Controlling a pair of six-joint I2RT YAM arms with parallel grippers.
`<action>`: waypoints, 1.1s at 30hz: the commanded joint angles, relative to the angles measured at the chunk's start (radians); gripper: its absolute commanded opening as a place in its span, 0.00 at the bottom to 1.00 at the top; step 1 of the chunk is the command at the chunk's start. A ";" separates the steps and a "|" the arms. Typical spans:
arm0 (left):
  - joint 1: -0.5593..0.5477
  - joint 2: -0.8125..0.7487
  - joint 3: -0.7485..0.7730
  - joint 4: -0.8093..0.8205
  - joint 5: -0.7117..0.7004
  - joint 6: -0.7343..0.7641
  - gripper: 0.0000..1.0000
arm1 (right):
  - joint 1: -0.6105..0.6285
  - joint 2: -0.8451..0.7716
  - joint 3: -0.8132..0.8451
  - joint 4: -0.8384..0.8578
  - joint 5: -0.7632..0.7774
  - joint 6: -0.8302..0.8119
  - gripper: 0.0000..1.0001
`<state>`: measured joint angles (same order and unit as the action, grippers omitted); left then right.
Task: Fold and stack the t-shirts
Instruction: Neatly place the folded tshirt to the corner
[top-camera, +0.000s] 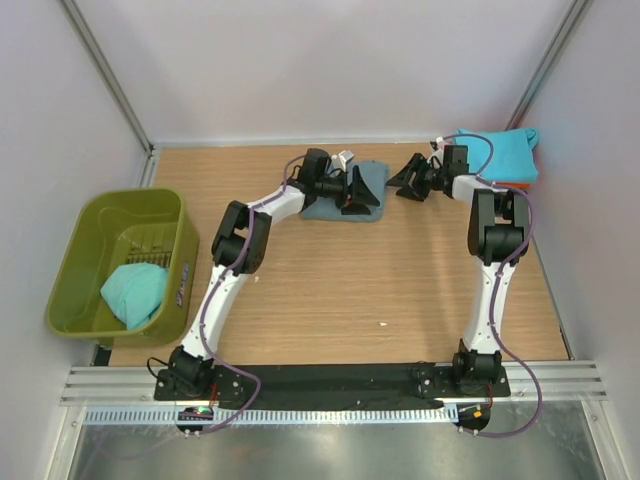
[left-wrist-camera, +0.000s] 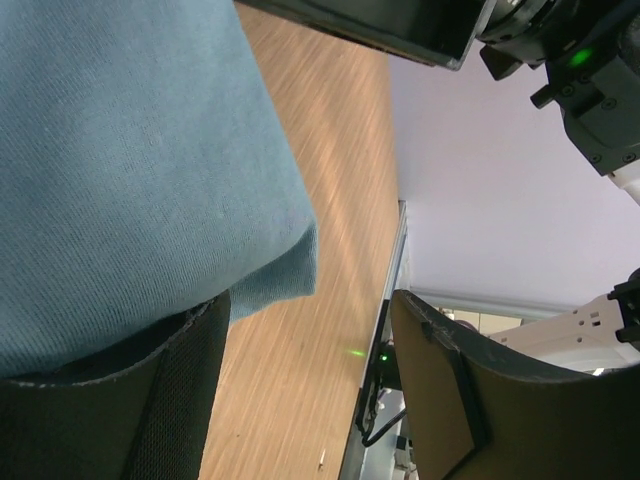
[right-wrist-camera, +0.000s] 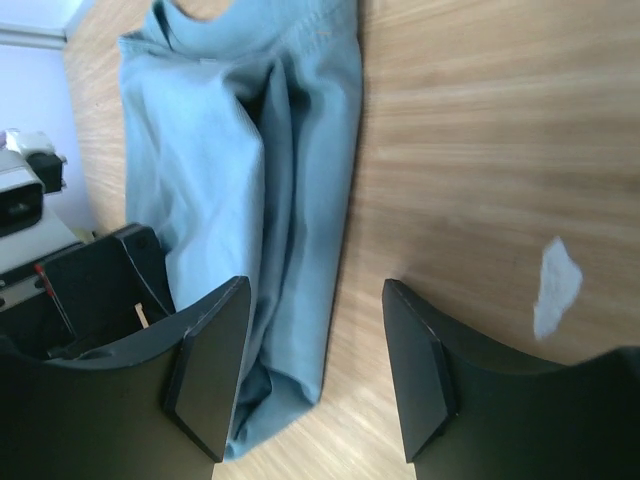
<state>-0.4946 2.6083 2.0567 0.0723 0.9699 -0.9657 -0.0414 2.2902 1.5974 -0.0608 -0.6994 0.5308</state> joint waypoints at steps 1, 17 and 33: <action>0.013 0.032 0.010 0.020 -0.005 0.009 0.67 | 0.011 0.034 0.071 0.046 -0.018 0.009 0.62; 0.013 0.032 -0.004 -0.005 -0.014 0.013 0.67 | 0.089 0.113 0.104 0.099 -0.066 0.107 0.62; 0.014 0.004 -0.021 -0.016 -0.020 0.013 0.67 | 0.107 0.115 0.144 -0.045 0.072 0.012 0.35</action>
<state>-0.4911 2.6274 2.0567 0.0925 0.9726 -0.9661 0.0551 2.3913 1.7081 -0.0093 -0.7124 0.6029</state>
